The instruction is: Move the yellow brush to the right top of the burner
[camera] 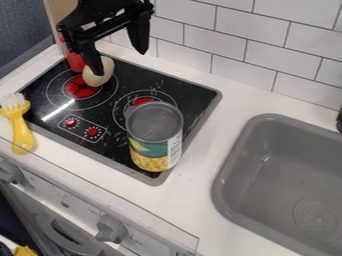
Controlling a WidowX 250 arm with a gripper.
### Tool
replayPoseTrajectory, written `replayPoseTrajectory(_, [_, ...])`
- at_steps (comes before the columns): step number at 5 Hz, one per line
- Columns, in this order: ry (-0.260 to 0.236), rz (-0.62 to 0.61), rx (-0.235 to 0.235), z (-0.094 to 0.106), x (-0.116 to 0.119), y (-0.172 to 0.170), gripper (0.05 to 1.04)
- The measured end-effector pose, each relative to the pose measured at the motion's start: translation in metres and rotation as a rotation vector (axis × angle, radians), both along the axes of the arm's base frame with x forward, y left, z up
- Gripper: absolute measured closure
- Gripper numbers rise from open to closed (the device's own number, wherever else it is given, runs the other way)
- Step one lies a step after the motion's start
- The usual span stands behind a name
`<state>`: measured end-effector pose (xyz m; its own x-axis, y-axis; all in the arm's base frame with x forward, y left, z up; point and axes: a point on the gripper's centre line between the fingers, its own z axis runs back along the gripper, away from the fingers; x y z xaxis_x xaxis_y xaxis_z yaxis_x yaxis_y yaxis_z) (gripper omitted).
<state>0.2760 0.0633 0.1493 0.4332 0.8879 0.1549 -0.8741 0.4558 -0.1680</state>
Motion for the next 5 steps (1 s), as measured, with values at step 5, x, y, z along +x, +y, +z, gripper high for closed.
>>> replayPoseTrajectory(5, [0.061,-0.048,0.150,-0.028,-0.045,0.094,0.083])
